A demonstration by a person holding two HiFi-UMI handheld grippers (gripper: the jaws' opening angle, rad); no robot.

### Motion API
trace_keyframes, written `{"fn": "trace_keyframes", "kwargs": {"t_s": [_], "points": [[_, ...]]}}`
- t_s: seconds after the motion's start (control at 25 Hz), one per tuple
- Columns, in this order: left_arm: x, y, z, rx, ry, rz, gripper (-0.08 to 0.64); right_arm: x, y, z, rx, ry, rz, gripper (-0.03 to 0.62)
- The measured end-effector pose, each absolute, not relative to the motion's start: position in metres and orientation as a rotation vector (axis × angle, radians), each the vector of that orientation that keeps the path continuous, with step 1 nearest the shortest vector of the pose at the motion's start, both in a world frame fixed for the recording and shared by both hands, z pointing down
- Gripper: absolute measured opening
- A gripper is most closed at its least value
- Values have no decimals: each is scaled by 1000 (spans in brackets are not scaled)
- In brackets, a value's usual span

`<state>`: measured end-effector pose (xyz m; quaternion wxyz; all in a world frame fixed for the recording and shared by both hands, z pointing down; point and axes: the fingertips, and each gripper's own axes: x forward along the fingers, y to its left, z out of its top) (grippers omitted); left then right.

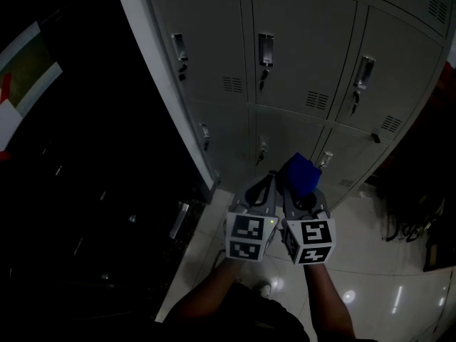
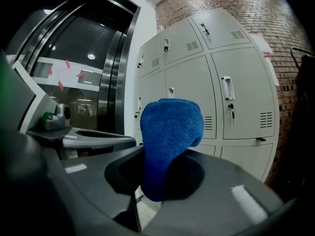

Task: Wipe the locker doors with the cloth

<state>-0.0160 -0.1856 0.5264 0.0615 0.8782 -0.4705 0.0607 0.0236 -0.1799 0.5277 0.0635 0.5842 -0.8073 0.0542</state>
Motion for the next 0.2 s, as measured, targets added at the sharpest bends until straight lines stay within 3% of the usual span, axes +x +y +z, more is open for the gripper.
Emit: {"fn": "trace_keyframes", "kwargs": {"t_s": [0.2], "points": [[-4, -171, 517, 2653, -1445, 164, 0, 30, -167, 518, 1740, -2463, 135, 67]]}}
